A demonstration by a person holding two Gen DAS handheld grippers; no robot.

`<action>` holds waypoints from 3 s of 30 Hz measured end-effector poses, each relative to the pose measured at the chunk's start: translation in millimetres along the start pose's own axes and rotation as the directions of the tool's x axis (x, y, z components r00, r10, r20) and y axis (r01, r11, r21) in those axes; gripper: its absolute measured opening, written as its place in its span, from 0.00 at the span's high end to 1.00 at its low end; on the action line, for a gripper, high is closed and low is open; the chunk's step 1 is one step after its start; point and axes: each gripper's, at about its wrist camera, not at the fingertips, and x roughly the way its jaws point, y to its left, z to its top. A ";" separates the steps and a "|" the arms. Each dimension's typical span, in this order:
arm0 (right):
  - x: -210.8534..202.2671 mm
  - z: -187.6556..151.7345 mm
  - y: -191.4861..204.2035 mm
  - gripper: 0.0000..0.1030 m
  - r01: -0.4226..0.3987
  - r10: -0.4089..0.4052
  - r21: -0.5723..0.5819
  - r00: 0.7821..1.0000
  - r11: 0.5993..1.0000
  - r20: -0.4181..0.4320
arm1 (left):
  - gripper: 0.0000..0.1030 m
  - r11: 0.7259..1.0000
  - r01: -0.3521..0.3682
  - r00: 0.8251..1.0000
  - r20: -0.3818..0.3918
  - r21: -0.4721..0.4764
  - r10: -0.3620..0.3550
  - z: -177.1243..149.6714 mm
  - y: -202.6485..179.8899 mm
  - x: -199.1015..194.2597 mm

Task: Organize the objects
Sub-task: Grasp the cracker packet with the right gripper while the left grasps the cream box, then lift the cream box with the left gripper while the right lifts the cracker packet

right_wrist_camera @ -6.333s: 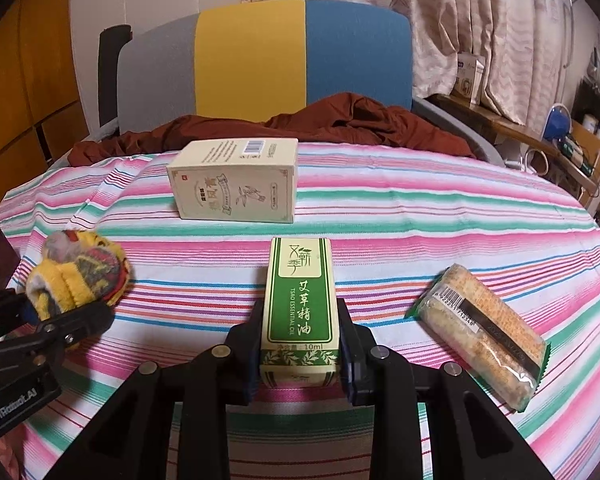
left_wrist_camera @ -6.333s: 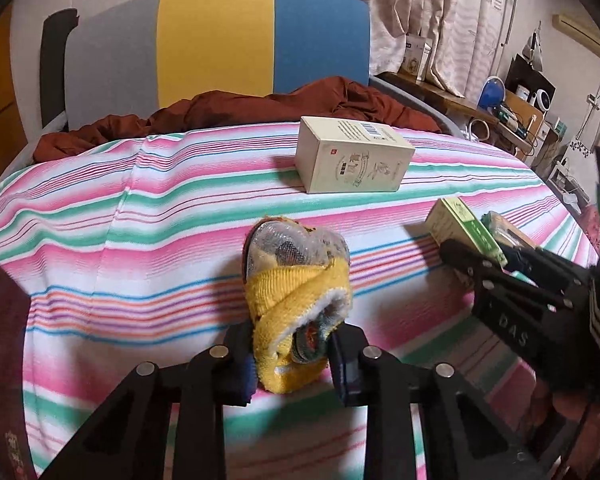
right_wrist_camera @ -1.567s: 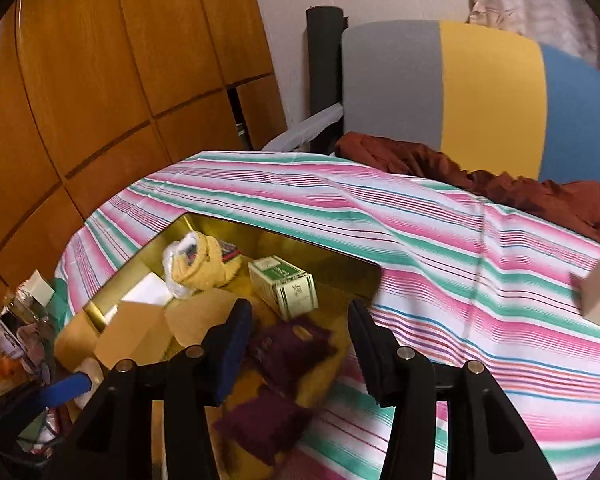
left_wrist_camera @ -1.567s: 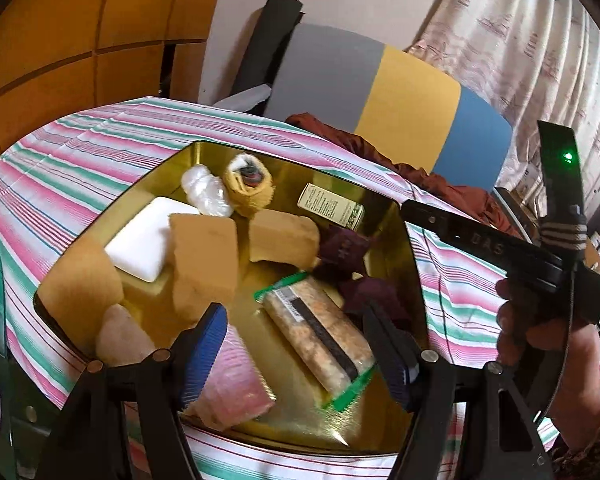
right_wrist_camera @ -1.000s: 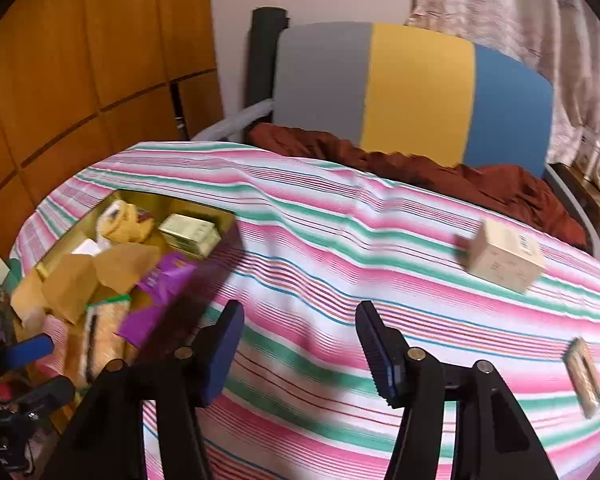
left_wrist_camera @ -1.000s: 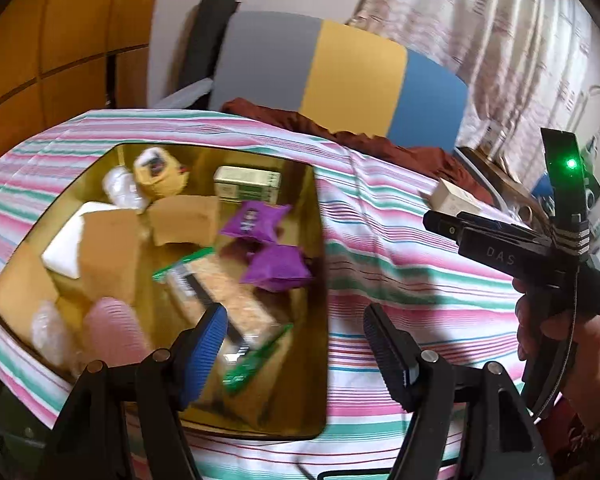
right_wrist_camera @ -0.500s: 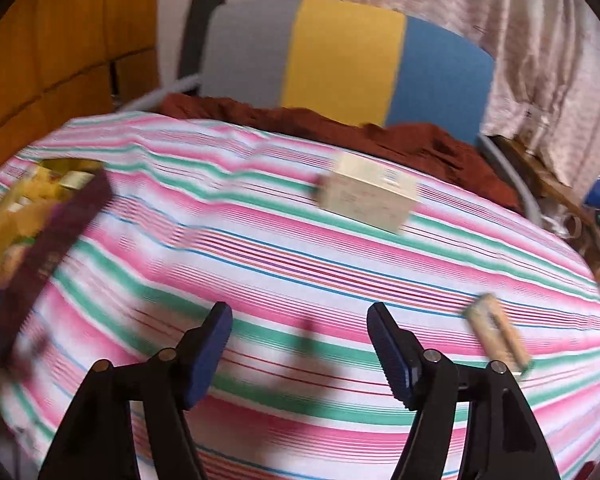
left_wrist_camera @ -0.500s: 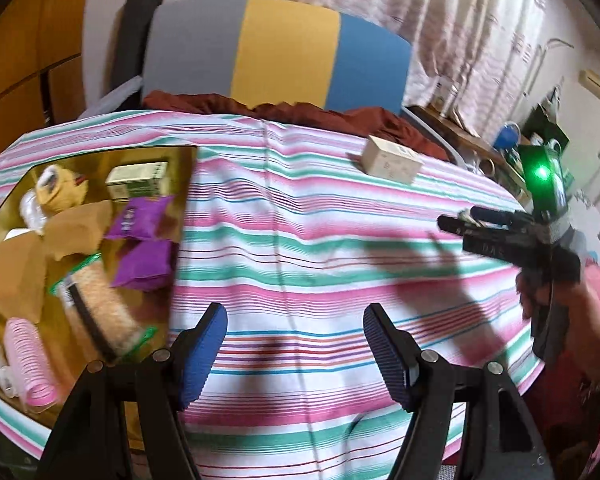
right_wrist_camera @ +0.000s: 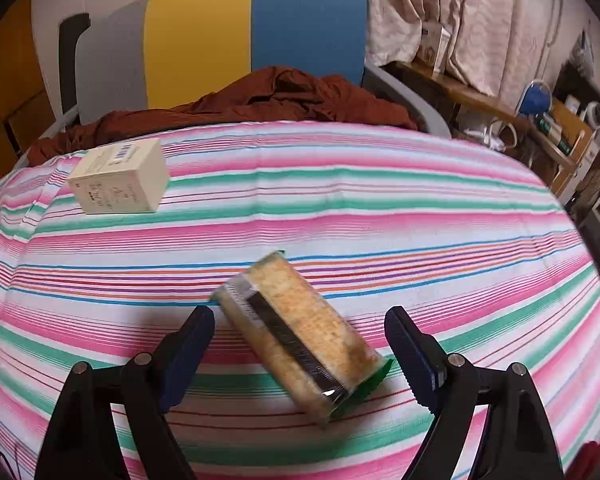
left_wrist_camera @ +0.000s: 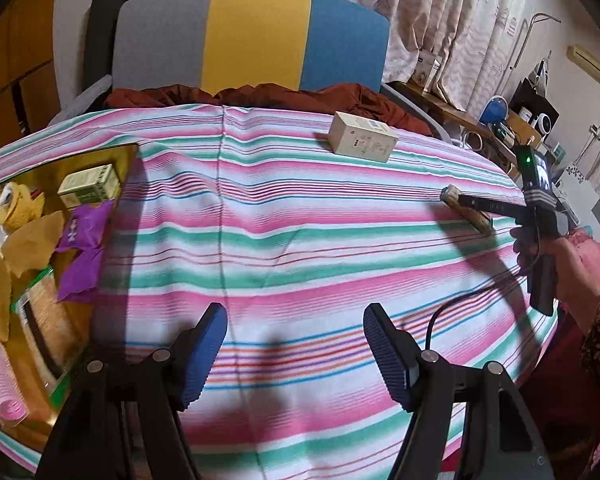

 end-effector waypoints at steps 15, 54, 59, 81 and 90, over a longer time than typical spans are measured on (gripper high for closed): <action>17.3 -4.6 24.8 0.51 -0.077 0.070 -0.053 0.989 0.996 -0.127 | 0.30 0.998 0.026 0.999 0.018 0.049 -0.026 68.4 -51.4 42.4; 6.1 -5.5 21.9 0.51 -0.120 0.137 0.086 0.964 0.989 -0.226 | 0.13 0.879 0.019 0.998 0.038 0.477 -0.042 202.4 -146.2 183.6; 12.5 -1.9 19.5 0.51 -0.123 0.139 0.085 0.964 0.989 -0.228 | 0.14 0.870 0.027 0.999 -0.041 0.493 -0.008 196.6 -146.4 211.5; 17.9 3.1 27.6 0.53 -0.095 0.104 0.051 0.972 0.994 -0.209 | 0.52 0.937 0.056 0.998 -0.003 0.344 -0.059 124.8 -139.5 198.6; 18.1 7.4 31.2 0.53 -0.074 0.076 0.021 0.981 0.997 -0.180 | 0.52 0.960 0.058 0.998 0.017 0.275 -0.065 96.5 -119.0 163.5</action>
